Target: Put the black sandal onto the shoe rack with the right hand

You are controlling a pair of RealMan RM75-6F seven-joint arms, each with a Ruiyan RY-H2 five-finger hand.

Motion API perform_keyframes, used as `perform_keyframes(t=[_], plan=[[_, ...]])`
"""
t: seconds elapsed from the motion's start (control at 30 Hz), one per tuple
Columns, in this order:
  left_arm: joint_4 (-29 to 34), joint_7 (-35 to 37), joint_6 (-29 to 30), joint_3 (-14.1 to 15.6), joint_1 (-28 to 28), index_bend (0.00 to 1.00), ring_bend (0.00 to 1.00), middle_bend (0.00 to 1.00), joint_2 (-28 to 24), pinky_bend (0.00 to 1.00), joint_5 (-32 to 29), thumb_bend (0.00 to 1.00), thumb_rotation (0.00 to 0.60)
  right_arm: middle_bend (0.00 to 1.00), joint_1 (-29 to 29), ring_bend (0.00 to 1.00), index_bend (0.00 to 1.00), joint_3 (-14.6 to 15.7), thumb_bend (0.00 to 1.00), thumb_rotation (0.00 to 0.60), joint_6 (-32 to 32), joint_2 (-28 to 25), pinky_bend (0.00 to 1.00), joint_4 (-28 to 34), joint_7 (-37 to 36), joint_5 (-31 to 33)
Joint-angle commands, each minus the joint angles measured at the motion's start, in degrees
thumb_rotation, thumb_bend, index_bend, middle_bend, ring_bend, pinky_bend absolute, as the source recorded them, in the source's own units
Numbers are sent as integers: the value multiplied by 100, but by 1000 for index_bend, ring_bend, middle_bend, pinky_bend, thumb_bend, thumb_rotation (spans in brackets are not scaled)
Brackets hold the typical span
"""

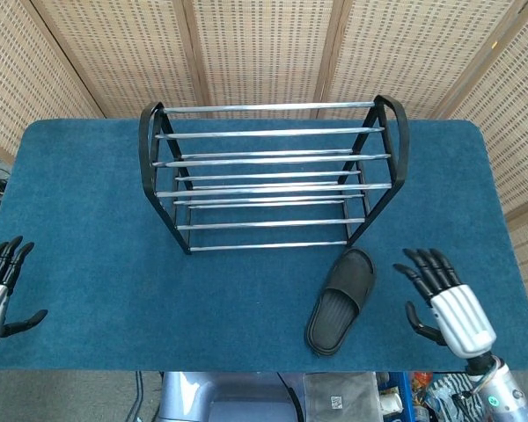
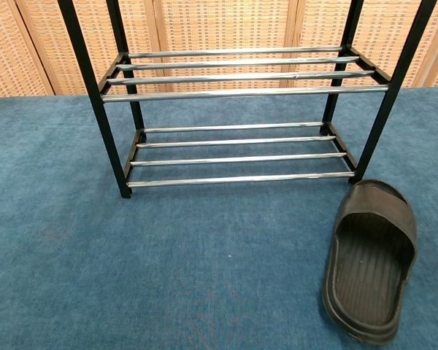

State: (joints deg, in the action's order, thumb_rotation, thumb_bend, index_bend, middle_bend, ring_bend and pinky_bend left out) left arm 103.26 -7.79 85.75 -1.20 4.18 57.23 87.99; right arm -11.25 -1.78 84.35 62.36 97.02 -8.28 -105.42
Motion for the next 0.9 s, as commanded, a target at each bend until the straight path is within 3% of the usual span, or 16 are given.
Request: perform_keyframes(t=[0.03, 0.47, 0.9], plan=[[4, -34, -70, -26, 39, 0, 0, 0, 14, 0, -72, 150, 600, 202, -1099, 51, 269, 92, 1000, 600, -832, 210, 85, -728, -985, -808], [-36, -49, -343, -119, 176, 0, 0, 0, 28, 0, -391, 150, 600, 258, -2253, 119, 321, -67, 1000, 600, -2555, 812, 165, -784, -444, -343], [-51, -6, -421, -129, 216, 0, 0, 0, 10, 0, -479, 149, 600, 265, -2838, 127, 321, -340, 1000, 600, -4354, 1131, 165, -778, 974, 1224]])
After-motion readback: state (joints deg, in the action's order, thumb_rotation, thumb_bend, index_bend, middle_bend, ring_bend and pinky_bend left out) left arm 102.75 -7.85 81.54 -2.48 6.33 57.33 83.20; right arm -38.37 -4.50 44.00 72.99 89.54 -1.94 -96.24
